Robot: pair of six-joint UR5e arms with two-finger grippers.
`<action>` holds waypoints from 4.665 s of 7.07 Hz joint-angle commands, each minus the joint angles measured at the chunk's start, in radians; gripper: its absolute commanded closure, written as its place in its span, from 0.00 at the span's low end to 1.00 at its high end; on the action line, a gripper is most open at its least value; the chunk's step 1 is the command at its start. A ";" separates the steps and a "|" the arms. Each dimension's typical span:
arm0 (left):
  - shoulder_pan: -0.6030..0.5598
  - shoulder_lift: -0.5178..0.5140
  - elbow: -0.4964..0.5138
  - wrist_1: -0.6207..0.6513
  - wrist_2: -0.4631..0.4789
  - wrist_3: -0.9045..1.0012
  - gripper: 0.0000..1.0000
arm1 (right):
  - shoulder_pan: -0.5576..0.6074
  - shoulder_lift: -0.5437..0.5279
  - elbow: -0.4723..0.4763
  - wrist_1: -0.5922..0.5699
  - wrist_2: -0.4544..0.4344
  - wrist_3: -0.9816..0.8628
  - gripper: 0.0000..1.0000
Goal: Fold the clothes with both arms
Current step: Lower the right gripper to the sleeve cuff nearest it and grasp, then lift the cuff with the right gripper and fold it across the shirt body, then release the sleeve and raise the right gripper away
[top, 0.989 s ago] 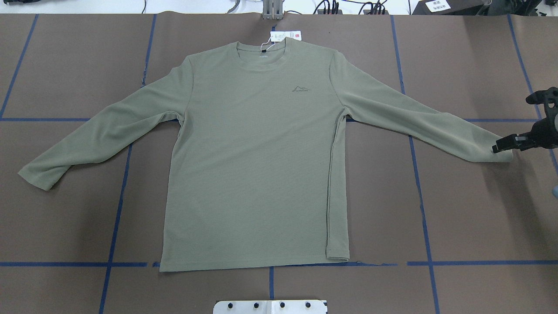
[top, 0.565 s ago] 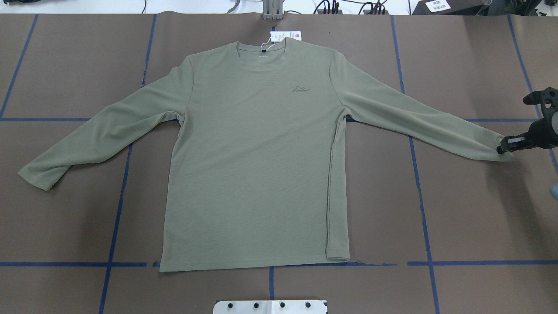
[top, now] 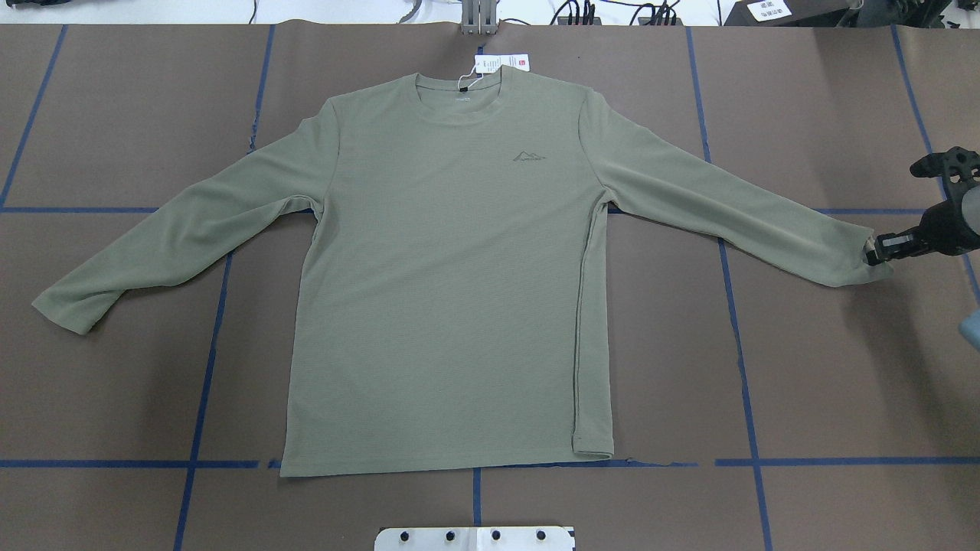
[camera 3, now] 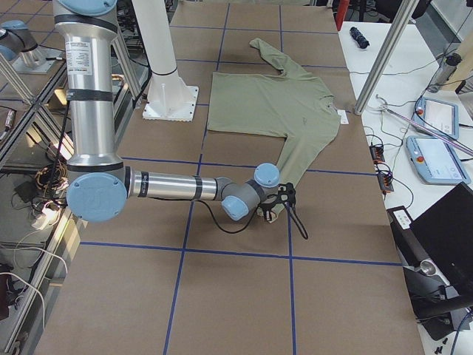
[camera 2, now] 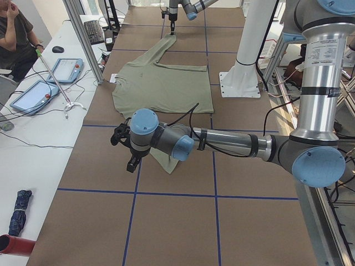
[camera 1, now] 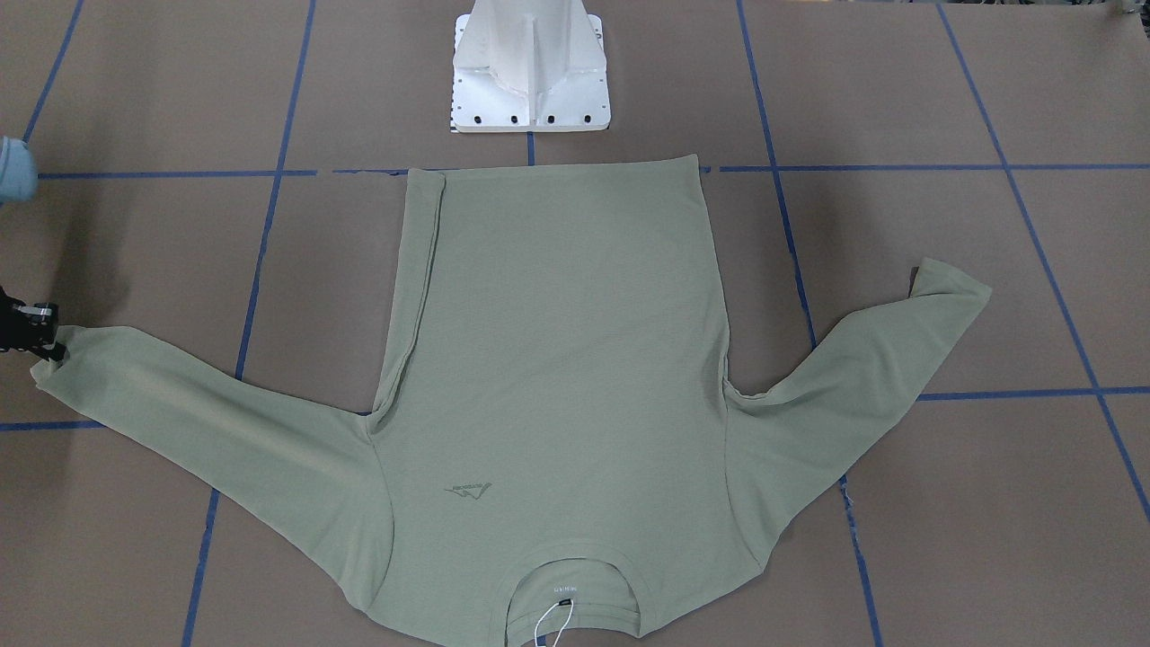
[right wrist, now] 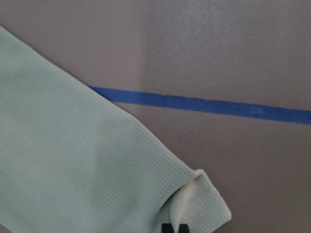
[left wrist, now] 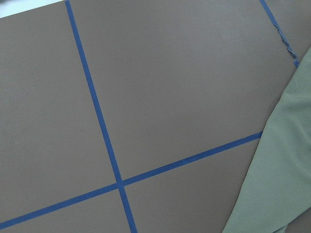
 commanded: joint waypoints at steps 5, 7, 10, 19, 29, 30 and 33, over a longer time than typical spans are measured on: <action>0.000 -0.015 -0.002 0.003 0.000 -0.001 0.00 | -0.018 0.526 0.181 -0.518 0.096 0.310 1.00; 0.000 -0.018 0.009 0.000 0.002 -0.001 0.00 | -0.156 0.784 0.047 -0.511 -0.075 0.423 1.00; 0.000 -0.018 0.037 -0.003 0.000 0.002 0.00 | -0.367 1.072 -0.161 -0.498 -0.291 0.422 1.00; 0.000 -0.018 0.150 -0.113 0.000 0.004 0.00 | -0.644 1.220 -0.402 -0.316 -0.635 0.425 0.00; 0.420 0.244 -0.016 -0.693 0.288 -0.978 0.00 | -0.317 0.670 0.305 -0.823 -0.264 0.366 0.00; 0.511 0.272 -0.064 -0.693 0.375 -1.116 0.01 | -0.246 0.586 0.377 -0.851 -0.190 0.277 0.00; 0.688 0.281 -0.074 -0.631 0.625 -1.271 0.01 | -0.131 0.397 0.439 -0.839 -0.100 0.070 0.00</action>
